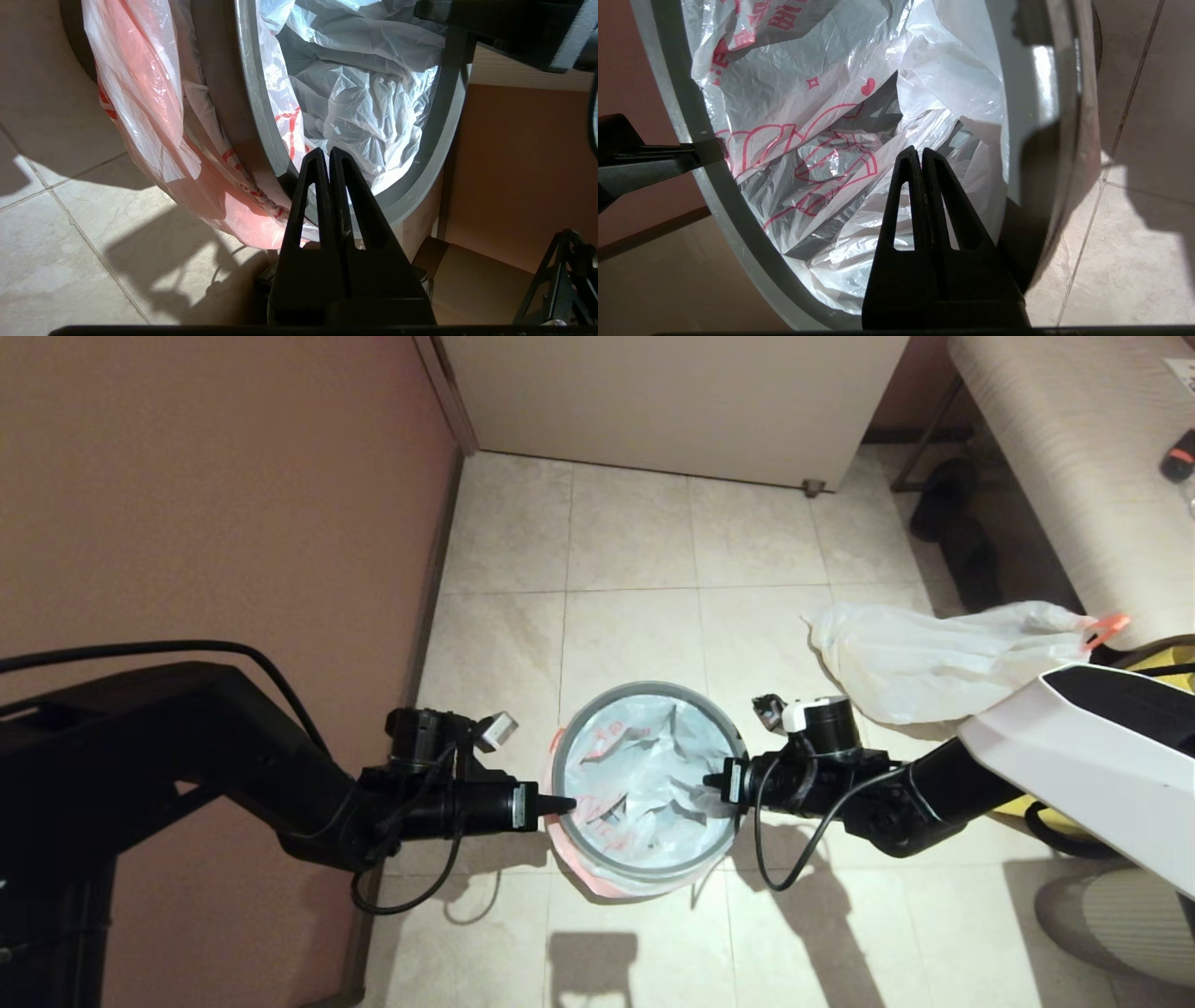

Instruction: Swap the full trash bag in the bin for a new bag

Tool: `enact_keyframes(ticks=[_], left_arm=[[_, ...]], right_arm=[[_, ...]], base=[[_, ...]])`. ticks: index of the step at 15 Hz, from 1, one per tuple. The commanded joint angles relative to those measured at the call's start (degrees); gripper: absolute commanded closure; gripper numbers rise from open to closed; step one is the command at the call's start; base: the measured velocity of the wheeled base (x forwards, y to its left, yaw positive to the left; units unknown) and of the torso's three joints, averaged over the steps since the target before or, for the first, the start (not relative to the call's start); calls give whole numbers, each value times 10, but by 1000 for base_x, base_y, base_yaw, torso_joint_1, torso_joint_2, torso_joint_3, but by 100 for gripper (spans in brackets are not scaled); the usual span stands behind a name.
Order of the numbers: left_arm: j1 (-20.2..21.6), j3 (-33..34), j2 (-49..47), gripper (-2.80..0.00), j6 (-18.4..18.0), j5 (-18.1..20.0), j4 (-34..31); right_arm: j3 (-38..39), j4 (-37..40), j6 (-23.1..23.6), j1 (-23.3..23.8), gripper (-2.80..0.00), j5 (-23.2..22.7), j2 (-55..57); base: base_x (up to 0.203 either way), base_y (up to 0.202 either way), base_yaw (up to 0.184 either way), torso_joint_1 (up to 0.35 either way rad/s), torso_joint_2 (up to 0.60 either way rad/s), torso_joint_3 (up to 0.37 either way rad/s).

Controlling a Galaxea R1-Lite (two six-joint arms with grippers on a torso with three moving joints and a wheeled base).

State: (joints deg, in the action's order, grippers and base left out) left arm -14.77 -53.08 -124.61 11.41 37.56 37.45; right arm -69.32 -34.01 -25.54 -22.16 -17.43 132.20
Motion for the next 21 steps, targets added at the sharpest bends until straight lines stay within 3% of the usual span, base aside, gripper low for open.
enact_keyframes(ticks=[1,7,9,10,12,14,16,18,21], left_arm=[[-1,0,-4,0,1,1,3],[-6,5,46,0,20,1,3],[-7,18,104,0,25,-4,5],[-7,34,139,0,26,-12,5],[-17,72,232,0,31,-37,4],[-42,100,315,0,50,-114,-5],[-81,115,330,0,59,-280,-10],[-120,134,355,0,58,-425,-12],[-138,166,447,0,32,-519,-14]], right_arm=[[0,-5,-5,1,0,0,19],[20,15,-25,-24,0,6,-122],[38,46,-14,-41,0,67,-192],[46,67,10,-47,0,114,-220],[62,108,43,-52,0,166,-292],[94,164,56,-60,0,236,-372],[146,199,74,-63,0,337,-429],[184,210,101,-63,0,400,-482],[215,230,116,-32,0,463,-562]], base=[[0,0,0,0,0,0],[0,0,0,0,0,0],[0,0,0,0,0,0],[0,0,0,0,0,0],[0,0,0,0,0,0],[0,0,0,0,0,0],[0,0,0,0,0,0],[0,0,0,0,0,0],[0,0,0,0,0,0]])
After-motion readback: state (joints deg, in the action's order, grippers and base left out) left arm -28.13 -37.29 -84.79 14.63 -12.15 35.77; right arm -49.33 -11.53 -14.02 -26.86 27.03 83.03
